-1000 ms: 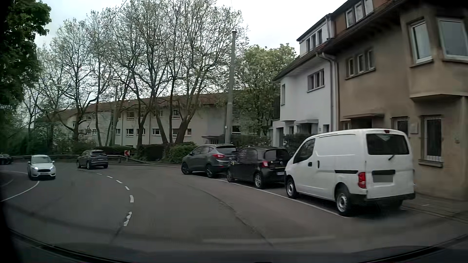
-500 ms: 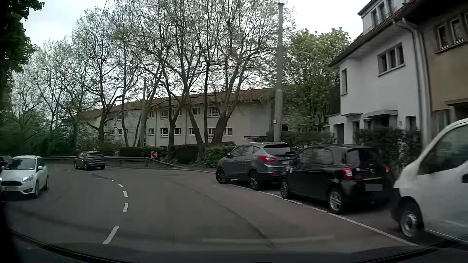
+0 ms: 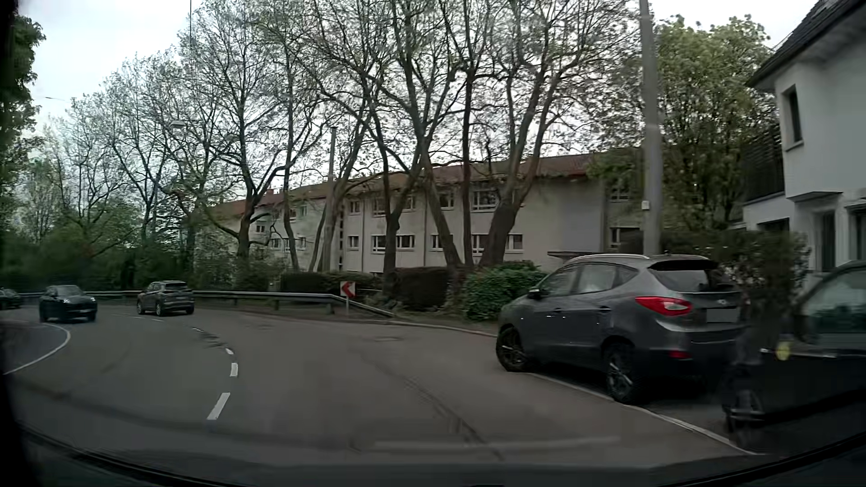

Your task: Follow the waypoints while adhering to traffic rules and regulations

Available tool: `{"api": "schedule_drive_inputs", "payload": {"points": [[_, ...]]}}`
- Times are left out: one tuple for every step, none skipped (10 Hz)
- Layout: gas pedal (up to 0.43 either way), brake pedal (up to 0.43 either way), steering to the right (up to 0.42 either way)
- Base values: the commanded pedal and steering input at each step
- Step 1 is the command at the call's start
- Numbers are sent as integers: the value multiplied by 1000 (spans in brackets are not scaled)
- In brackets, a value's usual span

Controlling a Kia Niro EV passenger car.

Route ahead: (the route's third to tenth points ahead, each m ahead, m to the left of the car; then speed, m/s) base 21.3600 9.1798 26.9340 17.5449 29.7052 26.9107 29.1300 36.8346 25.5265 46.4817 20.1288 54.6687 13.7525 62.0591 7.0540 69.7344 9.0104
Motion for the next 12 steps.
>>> {"api": "schedule_drive_inputs", "payload": {"points": [[8,0,-160],[20,0,-159],[20,0,-157],[28,0,-155],[28,0,-153],[28,0,-153],[28,0,-153],[39,0,-153],[39,0,-155],[39,0,-157],[39,0,-160],[39,0,-164]]}}
